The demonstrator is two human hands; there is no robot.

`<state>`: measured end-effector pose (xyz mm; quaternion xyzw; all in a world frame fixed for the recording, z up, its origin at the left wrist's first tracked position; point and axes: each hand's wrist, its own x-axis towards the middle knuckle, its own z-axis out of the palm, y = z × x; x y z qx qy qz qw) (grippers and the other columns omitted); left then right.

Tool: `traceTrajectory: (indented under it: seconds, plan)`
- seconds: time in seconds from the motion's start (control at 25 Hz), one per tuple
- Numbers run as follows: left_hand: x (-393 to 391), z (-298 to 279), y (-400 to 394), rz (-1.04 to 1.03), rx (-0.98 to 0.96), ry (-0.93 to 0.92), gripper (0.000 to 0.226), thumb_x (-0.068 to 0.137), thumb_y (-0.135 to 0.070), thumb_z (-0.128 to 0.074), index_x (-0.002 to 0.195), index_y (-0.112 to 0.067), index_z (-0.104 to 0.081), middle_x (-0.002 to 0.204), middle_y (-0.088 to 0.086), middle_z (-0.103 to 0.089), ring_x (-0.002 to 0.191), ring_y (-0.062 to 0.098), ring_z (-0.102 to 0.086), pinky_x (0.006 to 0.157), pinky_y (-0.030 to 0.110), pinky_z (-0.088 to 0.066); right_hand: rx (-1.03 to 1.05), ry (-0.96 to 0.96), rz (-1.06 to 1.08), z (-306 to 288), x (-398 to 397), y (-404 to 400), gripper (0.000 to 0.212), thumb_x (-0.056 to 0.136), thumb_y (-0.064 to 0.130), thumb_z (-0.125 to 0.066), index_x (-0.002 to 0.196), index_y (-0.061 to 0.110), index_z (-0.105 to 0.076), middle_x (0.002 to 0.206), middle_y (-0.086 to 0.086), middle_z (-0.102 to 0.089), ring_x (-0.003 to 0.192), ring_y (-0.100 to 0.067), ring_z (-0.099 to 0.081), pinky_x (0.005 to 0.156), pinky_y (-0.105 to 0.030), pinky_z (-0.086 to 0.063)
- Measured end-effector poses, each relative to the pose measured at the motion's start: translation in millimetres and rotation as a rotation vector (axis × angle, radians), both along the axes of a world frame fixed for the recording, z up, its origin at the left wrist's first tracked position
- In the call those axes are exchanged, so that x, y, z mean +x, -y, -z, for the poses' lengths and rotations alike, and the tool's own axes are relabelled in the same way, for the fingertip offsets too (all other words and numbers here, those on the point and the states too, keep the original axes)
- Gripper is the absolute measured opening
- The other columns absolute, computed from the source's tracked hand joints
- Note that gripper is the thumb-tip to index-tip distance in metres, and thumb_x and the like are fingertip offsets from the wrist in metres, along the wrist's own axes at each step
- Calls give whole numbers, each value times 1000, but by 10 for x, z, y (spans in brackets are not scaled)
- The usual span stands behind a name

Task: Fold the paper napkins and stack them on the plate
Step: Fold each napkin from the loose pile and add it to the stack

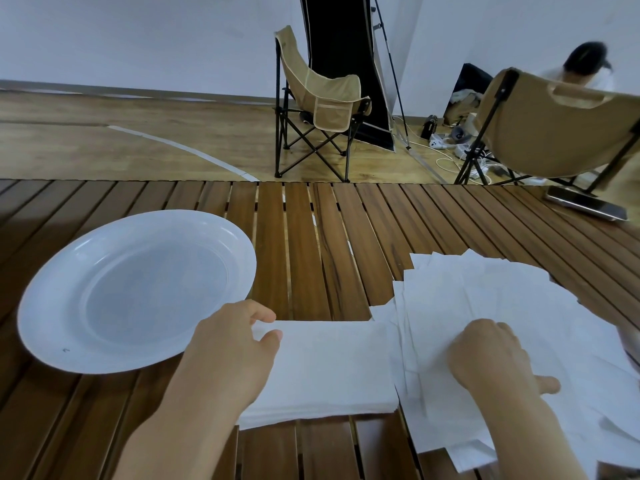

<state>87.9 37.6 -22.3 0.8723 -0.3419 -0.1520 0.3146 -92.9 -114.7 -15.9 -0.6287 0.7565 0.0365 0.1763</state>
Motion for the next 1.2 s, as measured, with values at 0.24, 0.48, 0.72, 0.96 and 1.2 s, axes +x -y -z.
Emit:
traceTrajectory:
  seconds: [0.24,0.48,0.72,0.96,1.2]
  plan:
    - [-6,-5,2,-1,-4,7,27,94,-33,-53,120,-34,-56,130,-10,-54,117,10,-51,96,24,-39,-30,-1,8,-39,5,-33,27,89,3,-41,66,15,-33,94,-2,-41,114,-31,-42,109,-52,-22]
    - [-6,-9,2,-7,-6,5,26,93,-33,-54,119,-34,-56,129,-10,-54,116,10,-51,95,23,-39,-126,51,52,-6,-17,15,19,85,1,-43,71,12,-49,91,-7,-53,85,-25,-42,99,-44,-25]
    - [-12,-8,-2,-11,-22,13,25,93,-33,-54,118,-34,-56,127,-11,-55,114,10,-52,94,22,-40,-244,208,40,-46,-19,46,18,86,-2,-46,81,6,-61,100,-15,-61,84,-31,-46,88,-39,-26]
    - [-8,-44,21,11,-80,77,24,91,-32,-57,115,-37,-57,124,-13,-54,100,3,-46,90,18,-38,-465,583,-137,-164,-35,24,12,84,8,-68,86,16,-77,92,-2,-72,84,-19,-60,77,-28,-47]
    - [-80,-151,77,139,-183,151,37,84,-37,-67,114,-47,-47,115,-30,-40,103,-9,-33,91,12,-25,-491,671,-401,-163,27,22,28,78,1,-69,91,26,-64,72,14,-67,69,2,-61,60,-11,-41]
